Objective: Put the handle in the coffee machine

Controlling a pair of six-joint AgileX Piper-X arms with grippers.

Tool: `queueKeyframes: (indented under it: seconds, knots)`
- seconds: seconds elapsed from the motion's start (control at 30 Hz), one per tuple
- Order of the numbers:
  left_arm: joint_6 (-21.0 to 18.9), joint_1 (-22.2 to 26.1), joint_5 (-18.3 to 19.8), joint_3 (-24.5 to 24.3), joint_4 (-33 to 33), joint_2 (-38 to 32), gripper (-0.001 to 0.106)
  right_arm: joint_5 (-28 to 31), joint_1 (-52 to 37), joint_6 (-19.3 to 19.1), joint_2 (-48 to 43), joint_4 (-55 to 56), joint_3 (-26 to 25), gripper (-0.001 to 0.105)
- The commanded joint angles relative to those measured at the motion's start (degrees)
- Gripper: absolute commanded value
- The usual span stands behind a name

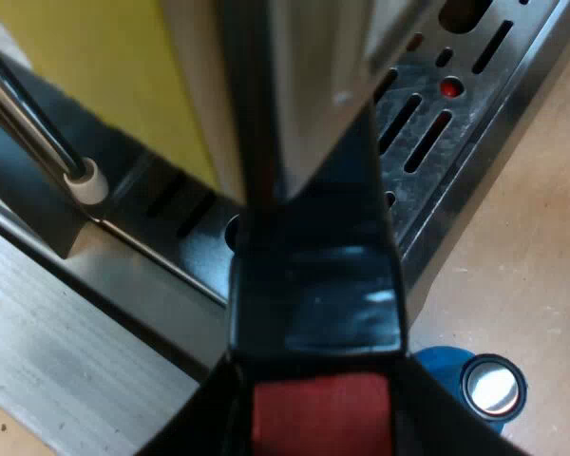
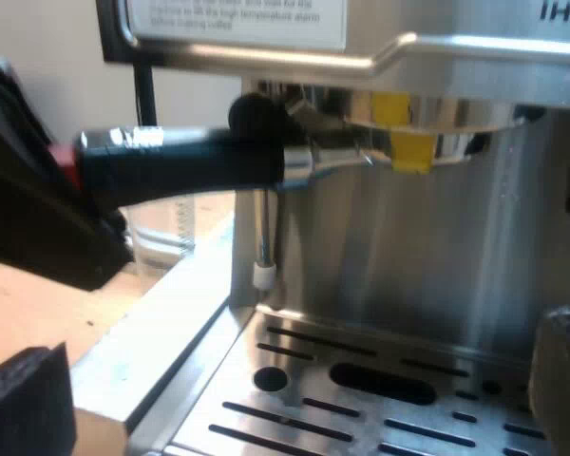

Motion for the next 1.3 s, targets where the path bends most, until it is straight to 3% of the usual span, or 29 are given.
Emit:
queueKeyframes:
  seconds: [0.03, 0.07, 0.1, 0.23, 0.27, 0.37, 0.47, 0.7, 1.1, 1.3]
  knots:
    - [-0.7, 0.0, 6.9, -2.5, -3.2, -1.3, 0.0, -0.1, -0.5, -0.9, -0.1, 0.4, -0.1, 0.103]
    - [-0.7, 0.0, 6.9, -2.8, -3.2, -1.3, 0.0, -1.0, -3.0, -0.9, -0.1, 0.4, -0.1, 0.086]
    - [-0.7, 0.0, 6.9, -2.9, -3.2, -1.3, 0.0, -1.2, -3.3, -0.7, -0.1, 0.4, -0.1, 0.083]
    - [-0.6, 0.0, 6.9, -2.9, -2.8, -1.3, 0.0, -4.9, -6.4, -0.2, -0.1, 0.4, -0.1, 0.051]
    - [-0.6, 0.0, 6.9, -2.9, -2.8, -1.3, 0.0, -5.5, -6.9, -0.2, -0.1, 0.4, -0.1, 0.048]
    - [-0.6, 0.0, 6.9, -2.9, -2.7, -1.3, 0.0, -12.0, -9.6, -0.2, -0.1, 1.6, -0.1, 0.031]
    - [-0.6, 0.0, 6.9, -2.9, -2.7, -1.3, 0.0, -14.9, -11.5, -0.2, 0.2, 2.8, -0.1, 0.028]
    - [-0.6, 0.0, 6.9, -2.9, -2.7, -1.3, 0.0, -14.9, -13.9, 1.2, 3.5, 1.0, -0.1, 0.028]
    - [-0.6, 0.0, 6.9, -2.9, -2.3, -1.3, 0.0, -15.0, -17.2, 1.1, 12.1, -14.0, -0.1, 0.028]
    - [-0.6, 0.0, 6.9, -2.9, -1.6, -1.3, 0.0, -16.4, -18.4, 0.5, 15.8, -15.5, -3.6, 0.028]
